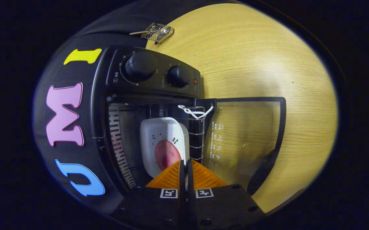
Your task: Open the toaster oven, put the food inside, and close the toaster oven door.
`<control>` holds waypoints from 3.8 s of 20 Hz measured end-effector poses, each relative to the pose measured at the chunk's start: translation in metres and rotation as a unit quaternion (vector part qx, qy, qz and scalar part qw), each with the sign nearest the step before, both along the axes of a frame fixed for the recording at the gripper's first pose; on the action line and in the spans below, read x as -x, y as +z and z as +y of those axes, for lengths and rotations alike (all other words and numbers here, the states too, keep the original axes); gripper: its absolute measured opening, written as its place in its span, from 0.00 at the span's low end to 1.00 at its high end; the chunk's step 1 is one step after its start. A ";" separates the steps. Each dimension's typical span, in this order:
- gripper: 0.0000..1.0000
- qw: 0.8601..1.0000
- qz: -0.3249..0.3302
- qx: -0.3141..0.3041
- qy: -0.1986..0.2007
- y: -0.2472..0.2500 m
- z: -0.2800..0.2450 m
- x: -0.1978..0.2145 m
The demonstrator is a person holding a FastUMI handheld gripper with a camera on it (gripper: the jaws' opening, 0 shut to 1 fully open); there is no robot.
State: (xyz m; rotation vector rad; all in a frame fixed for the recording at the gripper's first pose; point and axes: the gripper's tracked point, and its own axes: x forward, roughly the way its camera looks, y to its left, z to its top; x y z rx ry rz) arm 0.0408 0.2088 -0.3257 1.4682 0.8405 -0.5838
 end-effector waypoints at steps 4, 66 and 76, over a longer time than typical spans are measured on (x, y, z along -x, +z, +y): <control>0.11 0.999 -0.017 -0.038 -0.006 0.003 0.011 -0.001; 0.99 0.717 -0.025 0.390 0.578 -0.041 0.009 0.136; 0.99 0.723 -0.098 0.408 0.549 0.010 0.007 0.132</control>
